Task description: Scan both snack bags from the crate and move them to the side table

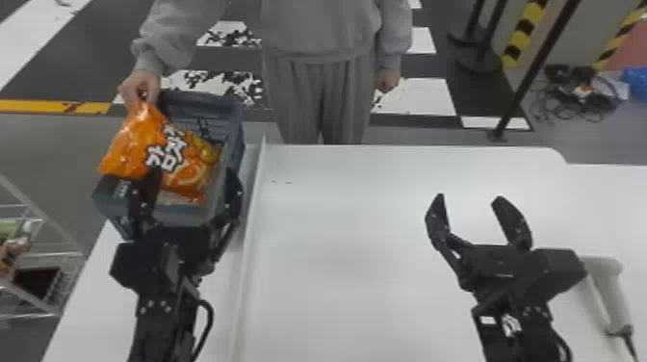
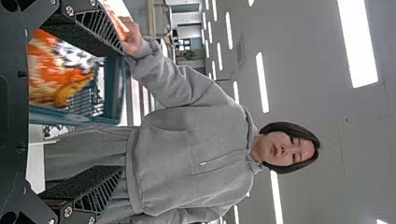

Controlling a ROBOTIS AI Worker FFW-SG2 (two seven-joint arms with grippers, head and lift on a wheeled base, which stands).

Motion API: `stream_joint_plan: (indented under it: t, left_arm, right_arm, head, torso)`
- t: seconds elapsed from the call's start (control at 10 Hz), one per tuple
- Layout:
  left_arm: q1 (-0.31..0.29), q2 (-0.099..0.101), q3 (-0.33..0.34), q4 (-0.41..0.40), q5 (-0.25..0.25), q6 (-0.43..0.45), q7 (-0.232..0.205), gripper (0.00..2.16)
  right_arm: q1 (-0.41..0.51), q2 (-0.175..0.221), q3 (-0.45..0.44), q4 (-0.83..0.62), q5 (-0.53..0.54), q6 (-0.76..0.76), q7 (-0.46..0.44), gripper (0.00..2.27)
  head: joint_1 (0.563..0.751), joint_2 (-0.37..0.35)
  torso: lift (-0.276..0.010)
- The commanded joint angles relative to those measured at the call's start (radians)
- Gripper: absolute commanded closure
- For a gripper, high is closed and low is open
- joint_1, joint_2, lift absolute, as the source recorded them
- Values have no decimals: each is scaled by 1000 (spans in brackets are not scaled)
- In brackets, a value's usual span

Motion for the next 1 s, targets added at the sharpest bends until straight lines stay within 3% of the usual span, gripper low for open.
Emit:
stream_joint_plan:
  t: [0.0,0.7,0.9]
  left_arm:
    - [0,-3,0,3,0,0,0,137]
    - [1,-3,6,21,0,-18,0,137]
    - [-2,-3,51,64,12,-46,-1,137]
  right_arm:
    - [0,0,0,3,-1,3,1,83]
    - [-2,3,-1,17,-1,0,-1,83]
    - [0,3,-1,14,-1,0,-1,83]
  head:
    - [695,-6]
    - [695,-6]
    - [695,-3]
  torso:
    - [-29]
    - [-29]
    - [-29]
